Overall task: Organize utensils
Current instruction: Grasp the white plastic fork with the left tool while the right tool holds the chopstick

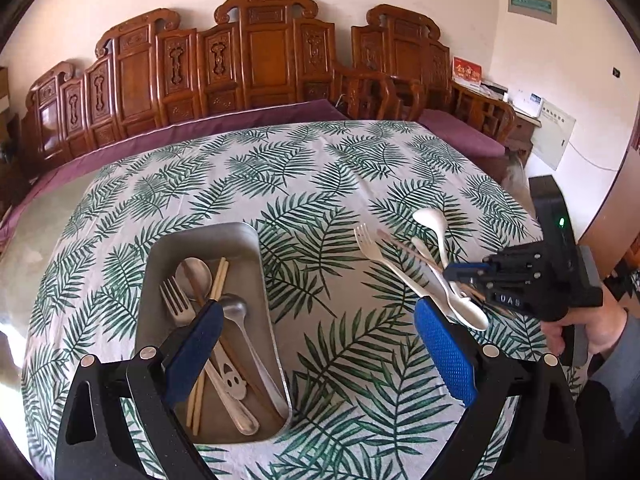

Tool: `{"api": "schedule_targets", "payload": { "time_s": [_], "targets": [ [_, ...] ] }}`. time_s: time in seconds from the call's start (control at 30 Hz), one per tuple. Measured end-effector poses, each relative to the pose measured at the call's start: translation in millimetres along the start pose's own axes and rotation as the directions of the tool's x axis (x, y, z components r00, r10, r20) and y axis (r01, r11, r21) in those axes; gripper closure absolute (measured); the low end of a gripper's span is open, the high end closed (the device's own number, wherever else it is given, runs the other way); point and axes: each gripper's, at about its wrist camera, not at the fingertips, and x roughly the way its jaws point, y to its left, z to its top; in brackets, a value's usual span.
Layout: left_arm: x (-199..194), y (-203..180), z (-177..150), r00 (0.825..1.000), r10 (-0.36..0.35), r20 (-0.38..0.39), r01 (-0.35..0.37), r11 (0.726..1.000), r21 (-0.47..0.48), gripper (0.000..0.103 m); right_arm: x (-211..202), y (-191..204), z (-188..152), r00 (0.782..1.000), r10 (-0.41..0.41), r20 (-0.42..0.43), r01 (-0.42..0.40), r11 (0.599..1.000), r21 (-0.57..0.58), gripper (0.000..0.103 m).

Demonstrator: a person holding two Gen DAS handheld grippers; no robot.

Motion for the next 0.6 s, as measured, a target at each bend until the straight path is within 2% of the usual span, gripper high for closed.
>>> {"api": "schedule_targets", "payload": {
  "time_s": [0.27, 0.37, 0.6],
  "targets": [
    [12.4, -27.7, -4.0, 0.999, 0.025, -0.041, -0.024, 0.999, 0.020, 0.011, -20.5, -13.5, -1.0, 0.998, -0.018, 0.060, 0.017, 1.000, 0.025, 0.097],
    [23.5, -37.9, -0.1, 0.998, 0.020, -0.057, -0.019, 1.000, 0.015, 0.011, -24.3, -20.0, -2.5, 0.996, -0.054, 0.071, 0.052, 0.998, 0.029, 0.097],
    [71.4, -62.5, 12.6, 0.992, 0.007, -0.122, -0.007, 1.000, 0.002, 0.011, -24.0, -36.1, -8.4, 0.994, -0.090, 0.067, 0.086, 0.995, 0.054, 0.097]
  ]
}}
